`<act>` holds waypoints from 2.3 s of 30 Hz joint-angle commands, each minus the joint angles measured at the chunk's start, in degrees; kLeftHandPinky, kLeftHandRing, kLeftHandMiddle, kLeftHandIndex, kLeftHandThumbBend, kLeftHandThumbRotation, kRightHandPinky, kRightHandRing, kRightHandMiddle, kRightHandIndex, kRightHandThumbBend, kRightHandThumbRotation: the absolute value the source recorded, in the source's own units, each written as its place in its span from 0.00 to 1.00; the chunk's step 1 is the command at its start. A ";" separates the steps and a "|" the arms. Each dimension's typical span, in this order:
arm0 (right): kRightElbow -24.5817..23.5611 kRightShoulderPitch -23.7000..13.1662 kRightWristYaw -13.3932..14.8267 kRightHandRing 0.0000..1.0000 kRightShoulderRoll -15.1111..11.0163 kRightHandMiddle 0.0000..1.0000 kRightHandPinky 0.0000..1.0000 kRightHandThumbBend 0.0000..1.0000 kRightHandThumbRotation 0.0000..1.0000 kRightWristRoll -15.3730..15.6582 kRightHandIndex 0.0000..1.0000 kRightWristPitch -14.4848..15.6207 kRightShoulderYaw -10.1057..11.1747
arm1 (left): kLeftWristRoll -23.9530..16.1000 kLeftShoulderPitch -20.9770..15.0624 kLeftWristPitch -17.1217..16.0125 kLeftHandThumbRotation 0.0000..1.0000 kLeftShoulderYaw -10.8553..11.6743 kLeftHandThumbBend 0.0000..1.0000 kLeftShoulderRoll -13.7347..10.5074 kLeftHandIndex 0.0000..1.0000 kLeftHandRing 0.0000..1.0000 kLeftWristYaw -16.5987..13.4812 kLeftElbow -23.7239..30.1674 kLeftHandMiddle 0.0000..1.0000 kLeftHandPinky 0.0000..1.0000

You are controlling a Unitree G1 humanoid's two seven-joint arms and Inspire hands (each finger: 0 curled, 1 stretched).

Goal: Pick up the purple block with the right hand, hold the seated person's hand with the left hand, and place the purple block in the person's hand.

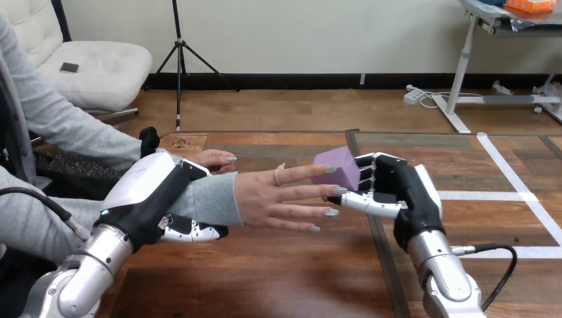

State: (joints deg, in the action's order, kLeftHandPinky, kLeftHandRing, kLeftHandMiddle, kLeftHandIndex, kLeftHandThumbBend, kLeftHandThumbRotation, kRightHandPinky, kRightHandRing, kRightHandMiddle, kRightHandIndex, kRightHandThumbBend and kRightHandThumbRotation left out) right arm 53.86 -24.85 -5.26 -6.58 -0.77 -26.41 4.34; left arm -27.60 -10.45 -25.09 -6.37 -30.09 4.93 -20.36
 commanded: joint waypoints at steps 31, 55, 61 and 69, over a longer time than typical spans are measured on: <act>-7.07 -1.50 -2.03 0.38 2.88 0.42 0.36 0.89 0.00 0.20 0.43 0.88 -1.92 | 0.33 -8.56 -4.22 0.00 -1.38 0.60 4.42 0.32 0.21 -4.56 -0.18 0.28 0.16; -13.00 0.96 -4.66 0.39 4.78 0.41 0.36 0.90 0.00 0.08 0.42 1.95 -3.22 | 0.46 -9.76 -3.75 0.00 -1.91 0.60 4.94 0.31 0.23 -4.97 0.24 0.29 0.18; -14.93 1.67 -5.48 0.38 5.18 0.41 0.36 0.91 0.00 -0.31 0.42 2.78 -3.62 | 0.55 -9.89 -3.44 0.00 -1.91 0.60 5.07 0.31 0.23 -4.87 0.52 0.29 0.18; -17.79 2.71 -7.05 0.38 5.85 0.41 0.35 0.91 0.00 -1.42 0.42 3.96 -3.90 | 0.65 -10.11 -3.35 0.00 -2.00 0.60 5.34 0.32 0.22 -4.82 0.33 0.29 0.18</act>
State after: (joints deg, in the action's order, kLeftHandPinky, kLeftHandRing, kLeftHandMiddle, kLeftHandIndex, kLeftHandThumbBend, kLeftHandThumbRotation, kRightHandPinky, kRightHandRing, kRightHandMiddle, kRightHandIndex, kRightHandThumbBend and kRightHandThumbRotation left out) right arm 41.41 -20.56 -10.25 -2.37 -1.04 -22.87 2.03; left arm -28.64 -12.95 -26.22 -8.09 -27.80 1.80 -22.80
